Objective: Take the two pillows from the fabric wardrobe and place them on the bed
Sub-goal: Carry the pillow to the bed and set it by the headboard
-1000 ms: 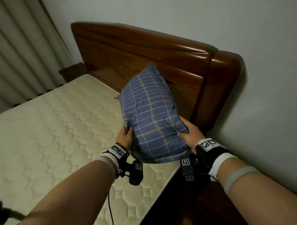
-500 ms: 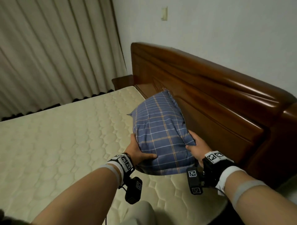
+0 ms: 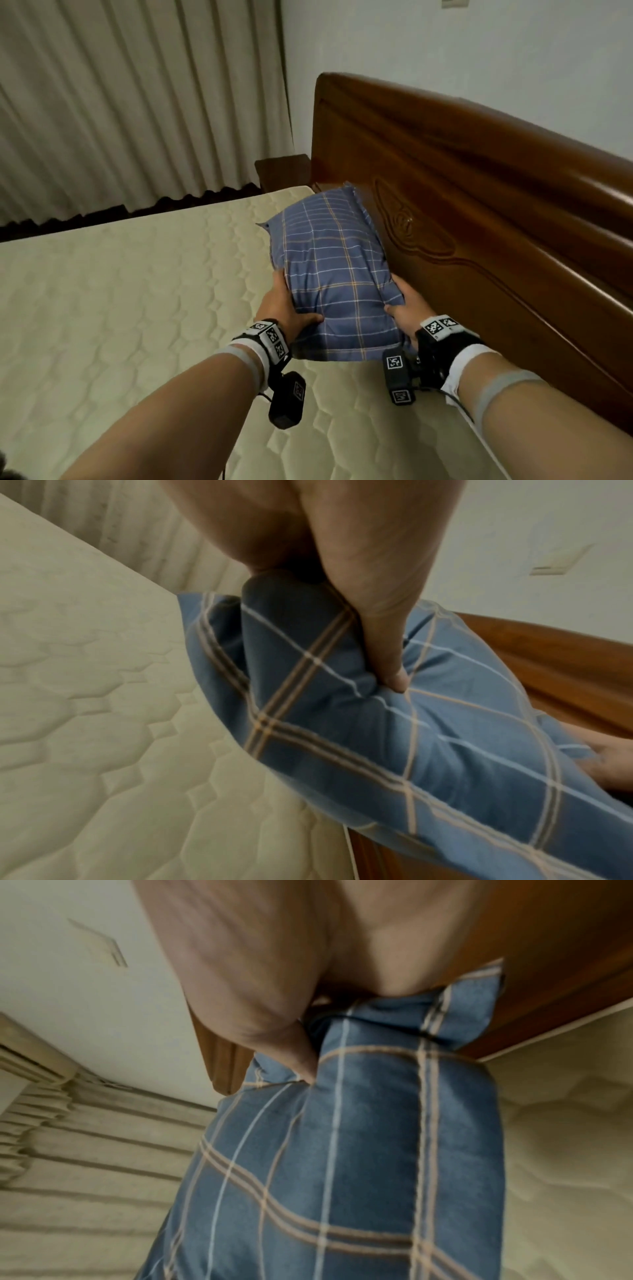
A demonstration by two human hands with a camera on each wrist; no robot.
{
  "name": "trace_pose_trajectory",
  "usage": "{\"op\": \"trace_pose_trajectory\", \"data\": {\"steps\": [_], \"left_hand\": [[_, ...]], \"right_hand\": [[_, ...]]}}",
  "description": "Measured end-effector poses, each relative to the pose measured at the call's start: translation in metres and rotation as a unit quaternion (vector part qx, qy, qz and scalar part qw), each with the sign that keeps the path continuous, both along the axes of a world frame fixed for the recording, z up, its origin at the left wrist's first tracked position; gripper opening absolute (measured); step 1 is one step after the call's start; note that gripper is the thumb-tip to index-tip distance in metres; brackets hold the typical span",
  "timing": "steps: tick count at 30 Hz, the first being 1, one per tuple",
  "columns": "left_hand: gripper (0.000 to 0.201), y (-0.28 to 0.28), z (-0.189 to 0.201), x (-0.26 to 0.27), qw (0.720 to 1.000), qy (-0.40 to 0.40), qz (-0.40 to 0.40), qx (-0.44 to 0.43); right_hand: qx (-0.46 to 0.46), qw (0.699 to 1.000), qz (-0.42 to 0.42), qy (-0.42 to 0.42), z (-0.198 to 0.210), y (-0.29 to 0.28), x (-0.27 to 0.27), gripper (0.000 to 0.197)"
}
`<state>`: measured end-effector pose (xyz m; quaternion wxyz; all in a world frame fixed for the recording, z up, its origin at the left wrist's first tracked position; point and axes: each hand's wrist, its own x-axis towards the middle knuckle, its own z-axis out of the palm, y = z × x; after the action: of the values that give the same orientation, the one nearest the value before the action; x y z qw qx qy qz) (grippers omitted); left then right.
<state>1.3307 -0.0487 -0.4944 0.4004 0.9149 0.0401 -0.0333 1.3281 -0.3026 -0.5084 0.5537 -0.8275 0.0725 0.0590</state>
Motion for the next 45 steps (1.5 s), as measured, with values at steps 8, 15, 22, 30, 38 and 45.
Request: {"op": "trace_pose_trajectory", "data": {"steps": [8,15,22,30,38,45], "left_hand": [[0.108,0.010,0.007,0.151,0.996,-0.056,0.035,-0.056],[0.109,0.000,0.003,0.225,0.999,0.009,0.033,-0.013],[0.073,-0.020,-0.027,0.188,0.997,0.066,-0.025,0.019],[0.033,-0.076,-0.005,0.109,0.992,0.081,-0.099,-0.021],[0.014,-0.234,0.063,-0.056,0.975,-0.008,-0.222,-0.011],[0.018,-0.402,0.103,-0.268,0.913,-0.072,-0.400,-0.050]], "right_hand": [[-0.073,0.995,-0.028,-0.061,0.033,0.017,0.170,0.063],[-0.113,0.988,-0.095,0.053,0.040,-0.006,0.217,0.078],[-0.036,0.991,-0.061,0.109,-0.006,0.005,0.165,0.063],[0.034,0.991,-0.088,0.096,0.017,-0.007,0.072,0.044],[0.125,0.973,-0.190,0.023,0.088,-0.123,-0.143,0.020],[0.074,0.951,-0.297,-0.045,0.130,-0.253,-0.385,0.019]]}}
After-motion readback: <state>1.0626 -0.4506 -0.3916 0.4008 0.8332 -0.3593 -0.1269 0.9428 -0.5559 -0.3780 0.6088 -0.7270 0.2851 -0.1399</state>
